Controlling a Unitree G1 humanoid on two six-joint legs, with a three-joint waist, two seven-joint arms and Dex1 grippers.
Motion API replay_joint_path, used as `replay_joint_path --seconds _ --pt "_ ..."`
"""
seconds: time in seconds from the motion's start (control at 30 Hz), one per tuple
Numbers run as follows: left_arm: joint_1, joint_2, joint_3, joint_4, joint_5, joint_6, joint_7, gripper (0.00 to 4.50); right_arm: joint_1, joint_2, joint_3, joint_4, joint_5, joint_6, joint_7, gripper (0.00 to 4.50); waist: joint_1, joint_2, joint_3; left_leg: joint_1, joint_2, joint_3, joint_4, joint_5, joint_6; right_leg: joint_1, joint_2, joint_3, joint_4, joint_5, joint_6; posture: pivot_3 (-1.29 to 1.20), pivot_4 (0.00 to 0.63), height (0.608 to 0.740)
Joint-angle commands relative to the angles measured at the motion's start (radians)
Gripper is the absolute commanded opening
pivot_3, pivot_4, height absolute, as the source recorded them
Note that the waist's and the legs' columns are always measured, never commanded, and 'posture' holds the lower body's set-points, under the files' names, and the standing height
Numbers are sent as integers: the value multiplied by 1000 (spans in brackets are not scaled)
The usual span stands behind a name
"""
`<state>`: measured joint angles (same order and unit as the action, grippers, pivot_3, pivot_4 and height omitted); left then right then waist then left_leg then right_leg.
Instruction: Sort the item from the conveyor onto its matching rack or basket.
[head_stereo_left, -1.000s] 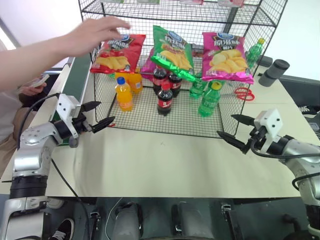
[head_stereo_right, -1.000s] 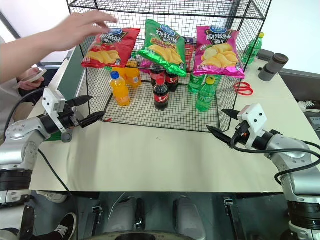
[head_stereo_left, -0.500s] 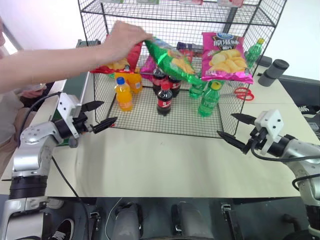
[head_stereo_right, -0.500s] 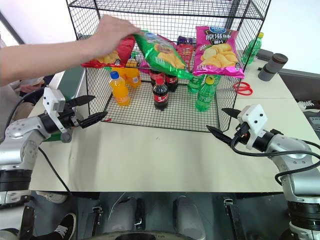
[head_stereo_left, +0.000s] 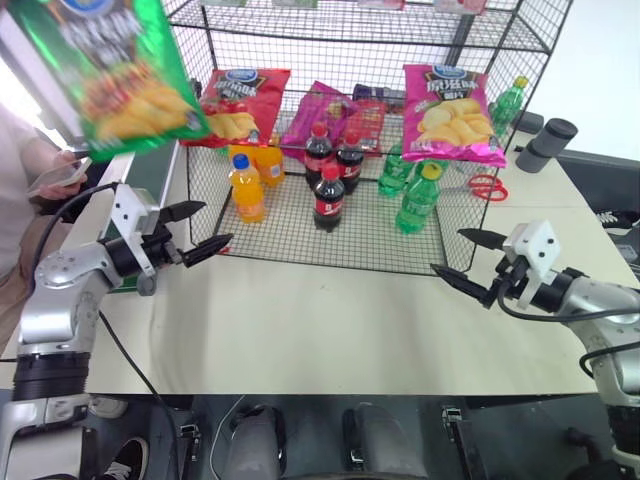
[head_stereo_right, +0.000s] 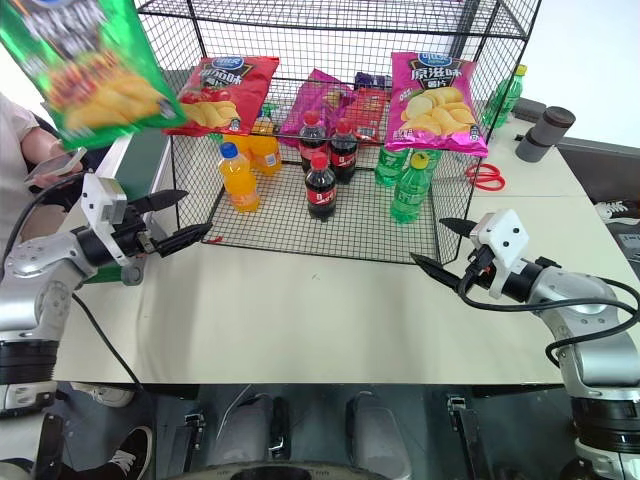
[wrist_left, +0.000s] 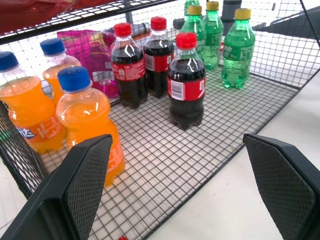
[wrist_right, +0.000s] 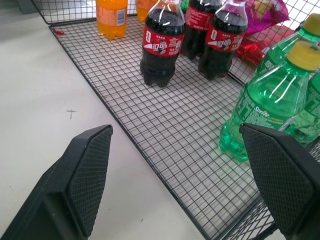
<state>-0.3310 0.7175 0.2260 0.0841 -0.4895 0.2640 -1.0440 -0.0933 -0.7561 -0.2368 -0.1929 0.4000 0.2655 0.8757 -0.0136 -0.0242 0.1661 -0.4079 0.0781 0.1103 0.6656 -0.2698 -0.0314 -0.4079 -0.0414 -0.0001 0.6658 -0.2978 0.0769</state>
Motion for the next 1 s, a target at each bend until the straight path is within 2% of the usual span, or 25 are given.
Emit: replay_joint_path --seconds 0.03,0.2,0.4,0.7,1.0 --pt "27 14 56 -45 -64 54 -5 4500 -20 2 3 -15 3 -17 6 4239 1 0 0 0 0 0 0 0 0 0 0 0 0 0 0 0 150 740" --pt "93 21 74 -56 -130 140 -38 4500 -26 22 19 -28 3 -15 -10 4239 0 0 0 0 0 0 0 0 0 0 0 0 0 0 0 0 150 740" --pt "99 15 85 -38 -117 79 -52 4500 -19 33 36 -38 -7 -21 -14 4239 3 0 0 0 0 0 0 0 0 0 0 0 0 0 0 0 150 740" --pt "71 -5 87 14 -47 -27 26 4500 -56 33 51 -5 -8 -26 -1 4239 1 0 0 0 0 0 0 0 0 0 0 0 0 0 0 0 150 740" --pt "124 -7 100 -20 -36 -66 67 4500 -83 36 75 22 -19 -40 11 4239 1 0 0 0 0 0 0 0 0 0 0 0 0 0 0 0 150 740"
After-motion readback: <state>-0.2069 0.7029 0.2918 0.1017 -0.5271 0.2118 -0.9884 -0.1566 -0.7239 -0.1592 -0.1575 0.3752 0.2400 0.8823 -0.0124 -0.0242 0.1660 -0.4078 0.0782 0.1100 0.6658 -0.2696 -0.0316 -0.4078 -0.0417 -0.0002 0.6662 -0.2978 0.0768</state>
